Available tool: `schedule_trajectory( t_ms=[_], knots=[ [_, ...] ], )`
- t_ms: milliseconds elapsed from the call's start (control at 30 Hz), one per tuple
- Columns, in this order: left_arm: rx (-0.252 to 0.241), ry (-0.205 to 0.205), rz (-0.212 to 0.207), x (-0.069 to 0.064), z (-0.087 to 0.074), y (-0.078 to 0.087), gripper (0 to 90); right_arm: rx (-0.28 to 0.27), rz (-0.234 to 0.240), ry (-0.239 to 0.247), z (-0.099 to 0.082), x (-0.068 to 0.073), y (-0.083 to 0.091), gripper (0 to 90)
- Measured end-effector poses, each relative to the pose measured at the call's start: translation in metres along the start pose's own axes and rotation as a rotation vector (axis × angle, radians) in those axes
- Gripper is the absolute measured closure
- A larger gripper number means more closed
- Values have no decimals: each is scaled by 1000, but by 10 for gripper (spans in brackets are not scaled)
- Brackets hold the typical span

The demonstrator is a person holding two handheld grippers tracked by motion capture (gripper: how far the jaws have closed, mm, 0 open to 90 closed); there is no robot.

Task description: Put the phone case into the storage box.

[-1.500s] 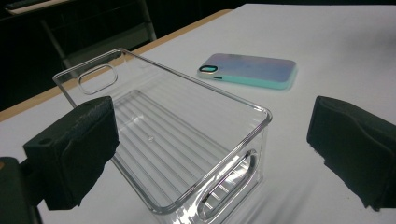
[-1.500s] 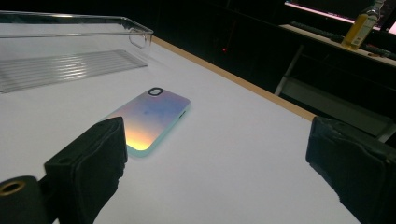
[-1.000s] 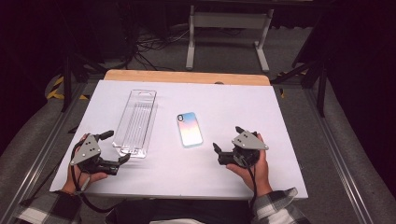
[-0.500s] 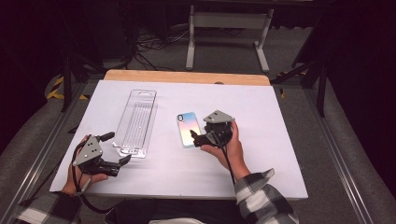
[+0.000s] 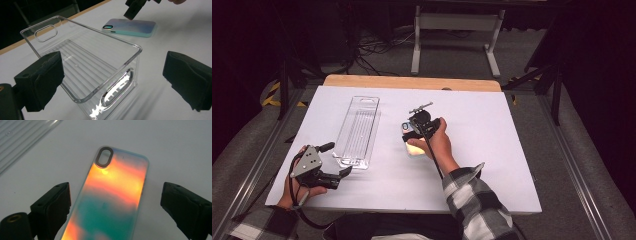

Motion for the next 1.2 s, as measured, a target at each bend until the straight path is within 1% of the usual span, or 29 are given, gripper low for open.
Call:
schedule_trajectory(
  t_ms=[33, 67, 100, 167, 200, 233, 300, 333, 367, 433, 500, 533, 567, 667, 700, 733, 833, 900, 933, 967, 1033, 1067, 1200],
  knots=[
    [4, -5, -1, 0, 0, 0, 44, 33, 6, -8, 2, -1, -6, 102],
    [3, 0, 0, 0, 0, -1, 45, 54, 11, -13, 3, -1, -10, 102],
    [5, -5, 3, 0, 0, 0, 45, 70, 8, -25, 4, -2, -13, 102],
    [4, -5, -1, 0, 0, 0, 46, 79, 5, -32, 6, -2, -15, 102],
    [12, -12, 1, 0, 0, 0, 46, 99, 5, -26, 8, -1, -19, 97],
    [11, -9, -3, 0, 0, 0, 46, 103, 2, -22, 8, -1, -19, 94],
    [14, -10, -2, -1, 0, 0, 47, 129, 20, -27, 8, 1, -23, 91],
    [19, -13, 1, -1, 0, 0, 47, 129, 20, -27, 8, 1, -23, 91],
    [28, -7, 5, -2, 0, -1, 47, 140, 20, -27, 8, 1, -24, 92],
    [29, -9, 5, -2, 0, -1, 47, 180, 40, -35, 6, 4, -30, 82],
    [27, -9, 4, -2, 0, -1, 47, 219, 21, -50, 5, 5, -35, 74],
    [24, -12, 7, -2, 0, -1, 46, 224, 12, -58, 6, 4, -36, 83],
    [27, -13, 5, -2, 0, -1, 46, 226, 11, -61, 6, 4, -38, 81],
    [38, -23, 16, -2, 0, -1, 47, 227, -1, -67, 8, 4, -40, 75],
    [42, -18, 13, -3, 0, -2, 47, 229, -5, -66, 9, 4, -41, 71],
    [45, -21, 9, -3, 0, -3, 47, 230, -11, -80, 11, 4, -43, 59],
    [50, -27, 8, -3, 0, -3, 47, 237, -15, -80, 12, 5, -44, 60],
    [53, -24, 4, -3, -1, -4, 50, 238, -16, -76, 13, 5, -44, 64],
    [69, -30, 5, -4, -1, -5, 54, 234, -24, -78, 13, 5, -44, 76],
    [69, -30, 5, -4, -1, -5, 54, 234, -24, -78, 13, 5, -44, 76],
    [72, -32, 1, -5, -2, -6, 54, 222, -31, -98, 12, 7, -43, 113],
    [72, -32, 1, -5, -2, -6, 54, 222, -31, -98, 12, 7, -43, 113],
    [74, -34, 0, -5, -2, -6, 49, 194, -38, -112, 11, 7, -41, 173]
  ],
)
Point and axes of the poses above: each handheld gripper's, and its own axes: y roughly backward along the jaws, z roughly out of its top, x roughly to its left, the point moved 2 cm from there along -y, roughly forward along the jaws, and after that the axes turned 5 degrees about x, right-handed, at the moved point
